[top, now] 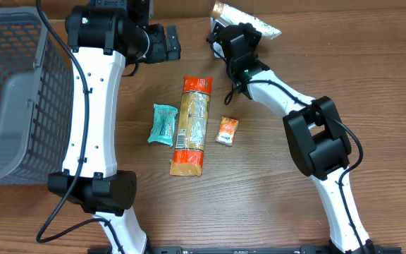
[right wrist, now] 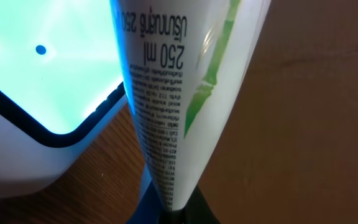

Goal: Scan the item barcode
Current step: 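Lift the white tube and hold its barcode to the scanner, then carry the scanned white tube to the right side of the table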

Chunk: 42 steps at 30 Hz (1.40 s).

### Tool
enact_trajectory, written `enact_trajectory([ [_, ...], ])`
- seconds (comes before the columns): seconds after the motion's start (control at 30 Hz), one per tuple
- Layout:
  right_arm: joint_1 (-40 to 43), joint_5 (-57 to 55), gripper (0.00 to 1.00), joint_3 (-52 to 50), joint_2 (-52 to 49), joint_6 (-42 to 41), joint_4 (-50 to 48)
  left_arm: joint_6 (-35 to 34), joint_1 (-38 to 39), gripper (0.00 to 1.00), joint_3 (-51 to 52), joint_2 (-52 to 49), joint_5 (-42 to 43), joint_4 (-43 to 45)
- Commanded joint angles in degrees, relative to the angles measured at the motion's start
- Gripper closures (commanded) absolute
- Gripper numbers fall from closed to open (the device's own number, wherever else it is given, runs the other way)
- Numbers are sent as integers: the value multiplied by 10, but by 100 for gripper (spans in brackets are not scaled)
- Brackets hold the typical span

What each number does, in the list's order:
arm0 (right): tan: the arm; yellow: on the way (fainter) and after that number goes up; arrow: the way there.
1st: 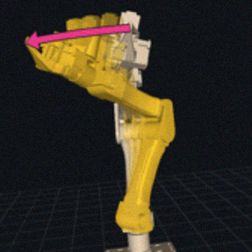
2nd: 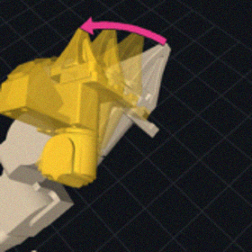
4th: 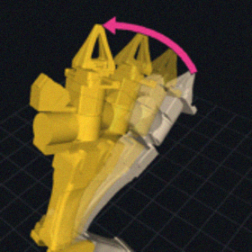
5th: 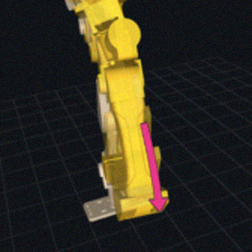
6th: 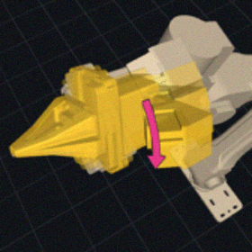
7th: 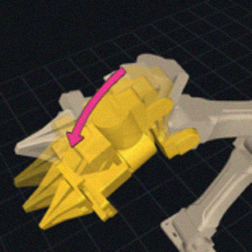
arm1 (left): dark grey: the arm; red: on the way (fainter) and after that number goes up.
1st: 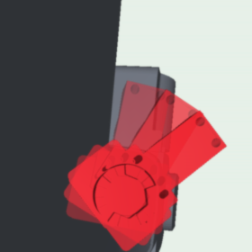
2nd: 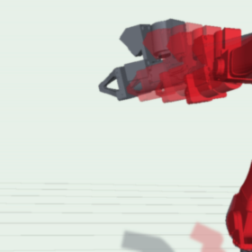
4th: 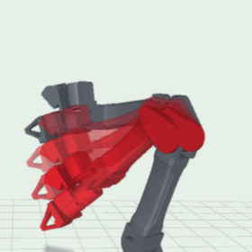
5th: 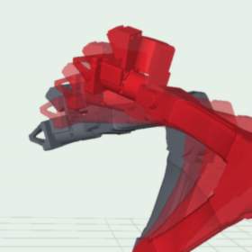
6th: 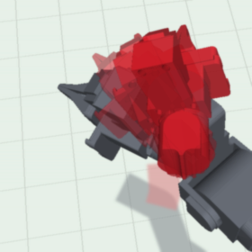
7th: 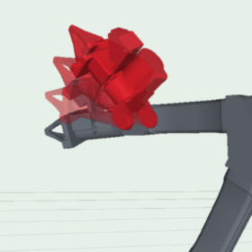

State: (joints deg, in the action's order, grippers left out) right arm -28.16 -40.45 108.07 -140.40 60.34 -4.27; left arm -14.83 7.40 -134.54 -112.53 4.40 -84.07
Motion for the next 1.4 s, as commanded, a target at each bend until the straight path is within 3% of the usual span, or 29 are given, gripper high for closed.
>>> enact_trajectory([
  [0.0,-5,-19,96,18,19,4,-13,7,0,0,2,-4,-4,1],
  [0.2,-10,-17,96,18,40,-9,0,7,0,0,2,-4,-4,1],
  [0.37,6,43,96,18,144,-69,147,7,0,0,2,-4,-4,1],
  [0.5,33,129,96,18,249,-200,303,7,0,0,2,-4,-4,1],
  [0.7,103,385,96,18,399,-456,578,7,0,0,2,-4,-4,1],
  [0.87,240,505,96,3,429,-680,839,7,0,0,2,-4,-4,1],
  [1.03,321,553,96,-121,426,-713,818,7,0,0,2,-4,-4,1],
  [1.23,407,559,96,-339,426,-767,612,7,0,0,2,-4,-4,1],
  [1.37,435,560,92,-393,426,-762,557,7,0,0,2,-4,-4,1],
])
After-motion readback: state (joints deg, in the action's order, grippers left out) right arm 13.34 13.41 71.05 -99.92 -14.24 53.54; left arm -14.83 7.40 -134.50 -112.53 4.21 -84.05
